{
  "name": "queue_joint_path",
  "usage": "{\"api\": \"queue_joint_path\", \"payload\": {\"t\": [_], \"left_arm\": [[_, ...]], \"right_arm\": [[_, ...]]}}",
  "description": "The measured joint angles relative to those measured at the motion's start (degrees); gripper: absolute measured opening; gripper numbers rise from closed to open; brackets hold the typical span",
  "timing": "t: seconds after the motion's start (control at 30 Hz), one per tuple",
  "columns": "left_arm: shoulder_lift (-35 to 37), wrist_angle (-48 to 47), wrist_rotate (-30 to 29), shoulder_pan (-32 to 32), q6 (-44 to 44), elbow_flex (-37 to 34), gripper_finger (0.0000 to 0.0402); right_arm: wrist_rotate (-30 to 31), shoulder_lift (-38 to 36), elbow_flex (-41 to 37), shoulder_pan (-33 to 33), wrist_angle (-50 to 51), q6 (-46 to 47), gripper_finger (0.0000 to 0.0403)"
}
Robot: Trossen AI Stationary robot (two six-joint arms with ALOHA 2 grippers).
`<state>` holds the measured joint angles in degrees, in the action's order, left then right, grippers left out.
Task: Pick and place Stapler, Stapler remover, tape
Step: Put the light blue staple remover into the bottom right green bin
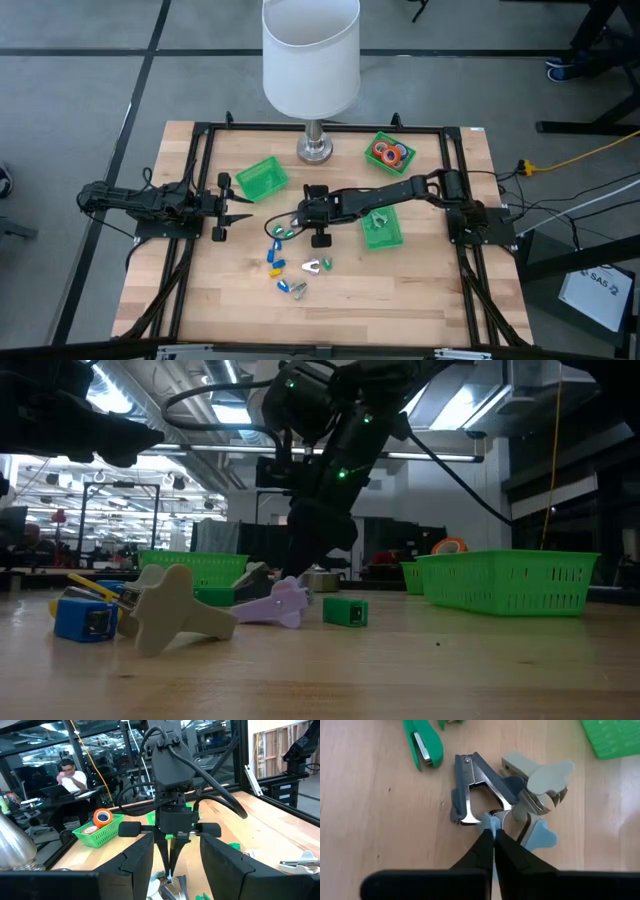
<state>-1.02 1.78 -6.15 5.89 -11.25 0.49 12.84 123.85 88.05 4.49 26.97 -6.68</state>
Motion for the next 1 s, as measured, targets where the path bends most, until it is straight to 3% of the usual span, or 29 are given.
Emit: {"api": "queue_joint_path", "payload": {"t": [0.47, 0.8, 1.0], "left_arm": [[0.0, 0.0, 0.0, 0.0, 0.0, 0.0, 0.0157], [0.0, 0.0, 0.0, 0.0, 0.0, 0.0, 0.0157], [0.0, 0.0, 0.0, 0.0, 0.0, 0.0, 0.0157]], "right_arm": [[-4.9, -7.9, -0.1, -1.3, 7.8, 0.2, 0.0002], [-4.9, -15.5, -0.4, -2.1, 16.5, -1.9, 0.0001], [-4.9, -22.0, -7.5, -3.2, 17.6, 0.3, 0.0000]]}}
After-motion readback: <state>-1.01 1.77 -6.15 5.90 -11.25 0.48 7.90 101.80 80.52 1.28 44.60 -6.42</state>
